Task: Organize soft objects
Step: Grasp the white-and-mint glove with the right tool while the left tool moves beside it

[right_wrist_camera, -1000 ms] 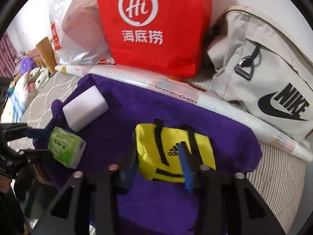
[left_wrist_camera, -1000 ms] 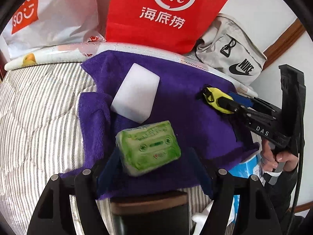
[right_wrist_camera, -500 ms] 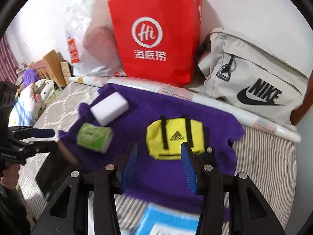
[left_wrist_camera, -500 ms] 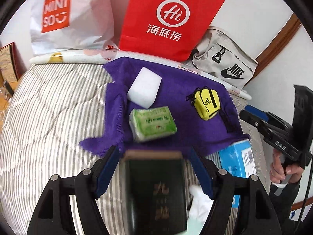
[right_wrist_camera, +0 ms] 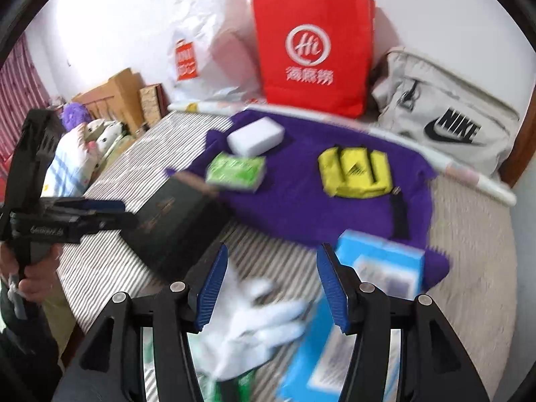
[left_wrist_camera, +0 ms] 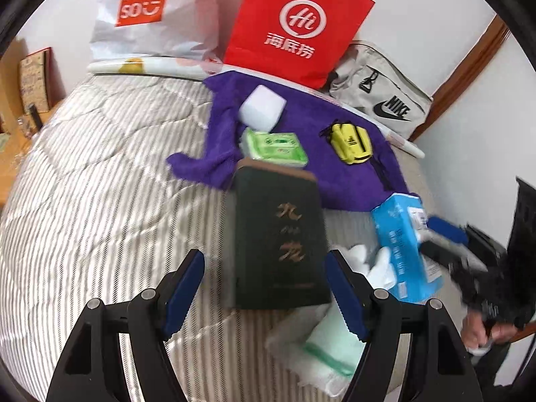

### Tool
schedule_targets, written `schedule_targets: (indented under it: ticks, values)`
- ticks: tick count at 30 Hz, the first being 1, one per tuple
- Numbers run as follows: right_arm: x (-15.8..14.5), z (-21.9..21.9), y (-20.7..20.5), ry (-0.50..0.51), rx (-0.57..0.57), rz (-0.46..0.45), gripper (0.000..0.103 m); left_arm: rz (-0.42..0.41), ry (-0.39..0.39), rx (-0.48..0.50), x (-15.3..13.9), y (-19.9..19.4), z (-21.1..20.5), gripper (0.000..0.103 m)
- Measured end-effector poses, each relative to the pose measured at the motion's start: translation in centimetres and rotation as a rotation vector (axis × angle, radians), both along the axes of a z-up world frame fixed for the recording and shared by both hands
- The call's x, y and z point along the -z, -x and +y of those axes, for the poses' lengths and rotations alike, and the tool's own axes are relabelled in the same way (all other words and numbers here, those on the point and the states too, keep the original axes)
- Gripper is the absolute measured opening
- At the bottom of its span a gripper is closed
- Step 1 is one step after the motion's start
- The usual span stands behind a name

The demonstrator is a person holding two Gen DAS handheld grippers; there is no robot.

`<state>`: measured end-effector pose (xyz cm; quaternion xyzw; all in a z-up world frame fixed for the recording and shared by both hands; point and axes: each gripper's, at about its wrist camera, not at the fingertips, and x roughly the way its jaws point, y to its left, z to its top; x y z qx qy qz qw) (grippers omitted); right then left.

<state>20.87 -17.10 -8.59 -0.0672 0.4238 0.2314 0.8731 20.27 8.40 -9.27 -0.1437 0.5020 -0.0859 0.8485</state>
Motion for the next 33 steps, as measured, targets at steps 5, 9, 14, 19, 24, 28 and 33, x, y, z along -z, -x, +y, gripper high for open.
schedule_targets:
  ticks: [5, 9, 14, 19, 24, 28, 33]
  values:
    - [2.8, 2.4, 3.7, 0.027, -0.062, 0.032, 0.067, 0.014, 0.033, -0.051, 1.5, 1.5, 1.3, 0.073]
    - [5.4, 3.8, 5.3, 0.042, -0.083, 0.074, 0.067, 0.020, 0.053, -0.046, 2.3, 2.5, 1.6, 0.073]
    - [7.8, 4.7, 5.6, 0.075, -0.075, 0.081, 0.067, 0.024, 0.058, -0.026, 3.1, 3.5, 1.3, 0.073]
    - [9.5, 6.2, 6.2, 0.142, -0.066, 0.040, 0.073, 0.031, 0.072, -0.024, 4.0, 4.2, 1.5, 0.073]
    - [9.1, 5.6, 6.4, 0.131, -0.044, 0.017, 0.036, 0.039, 0.066, -0.026, 4.5, 4.7, 1.8, 0.073]
    - [8.3, 4.4, 5.9, 0.091, -0.011, 0.031, 0.008, 0.033, 0.085, -0.010, 4.5, 5.3, 1.7, 0.073]
    - [6.1, 3.8, 7.0, 0.053, -0.031, -0.025, 0.006, 0.024, 0.064, 0.000, 4.2, 6.3, 1.2, 0.073]
